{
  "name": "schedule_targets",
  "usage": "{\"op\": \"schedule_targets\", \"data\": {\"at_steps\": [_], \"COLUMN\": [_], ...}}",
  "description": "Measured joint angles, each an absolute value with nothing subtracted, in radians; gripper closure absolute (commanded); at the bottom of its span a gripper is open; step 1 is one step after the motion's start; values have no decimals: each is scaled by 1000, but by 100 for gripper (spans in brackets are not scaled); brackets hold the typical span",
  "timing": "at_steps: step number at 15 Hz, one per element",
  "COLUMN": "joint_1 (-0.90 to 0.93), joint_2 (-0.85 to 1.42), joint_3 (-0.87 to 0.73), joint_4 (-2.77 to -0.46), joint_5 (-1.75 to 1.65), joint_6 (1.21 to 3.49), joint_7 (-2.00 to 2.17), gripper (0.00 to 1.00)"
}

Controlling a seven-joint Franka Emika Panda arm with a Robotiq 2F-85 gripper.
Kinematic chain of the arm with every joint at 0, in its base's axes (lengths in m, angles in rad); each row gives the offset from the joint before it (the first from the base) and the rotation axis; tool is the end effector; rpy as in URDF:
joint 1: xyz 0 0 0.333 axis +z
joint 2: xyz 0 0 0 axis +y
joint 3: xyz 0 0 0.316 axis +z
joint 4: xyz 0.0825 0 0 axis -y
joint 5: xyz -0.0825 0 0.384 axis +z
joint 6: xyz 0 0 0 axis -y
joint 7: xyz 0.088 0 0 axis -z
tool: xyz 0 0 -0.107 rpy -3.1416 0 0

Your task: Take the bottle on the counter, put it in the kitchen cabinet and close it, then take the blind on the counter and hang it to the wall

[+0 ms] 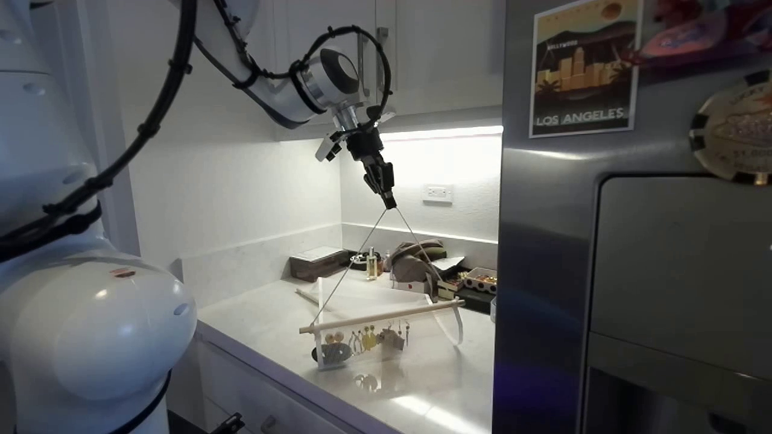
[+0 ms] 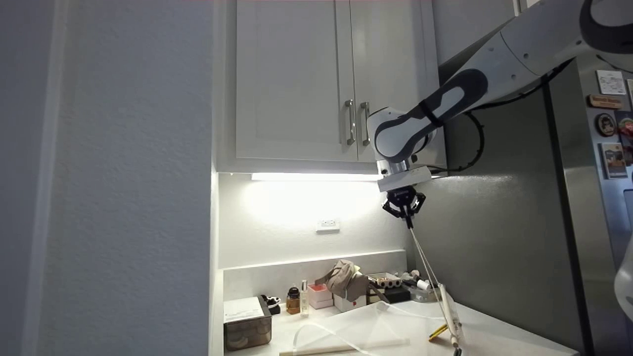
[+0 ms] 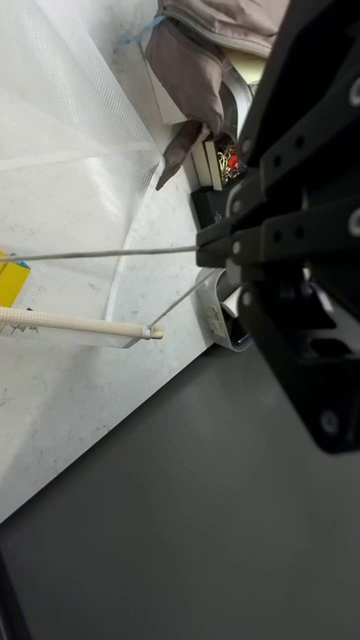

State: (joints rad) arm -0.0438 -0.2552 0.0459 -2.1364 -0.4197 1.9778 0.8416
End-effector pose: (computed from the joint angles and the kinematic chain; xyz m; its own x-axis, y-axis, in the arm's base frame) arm 0.4906 -0.0233 0.5282 0.7494 -0.5692 0.3382 -0.6510 -0.7266 0.2196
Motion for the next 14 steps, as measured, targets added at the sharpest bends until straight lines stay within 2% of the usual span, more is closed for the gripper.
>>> {"op": "schedule_targets", "data": {"at_steps": [14], "joint_1": [-44], "joint_2": [-286], "joint_3": [47], "joint_4": [-2108], "joint_5": [-420], "joint_6": [1974], "joint_7": [842], "gripper": [99]}}
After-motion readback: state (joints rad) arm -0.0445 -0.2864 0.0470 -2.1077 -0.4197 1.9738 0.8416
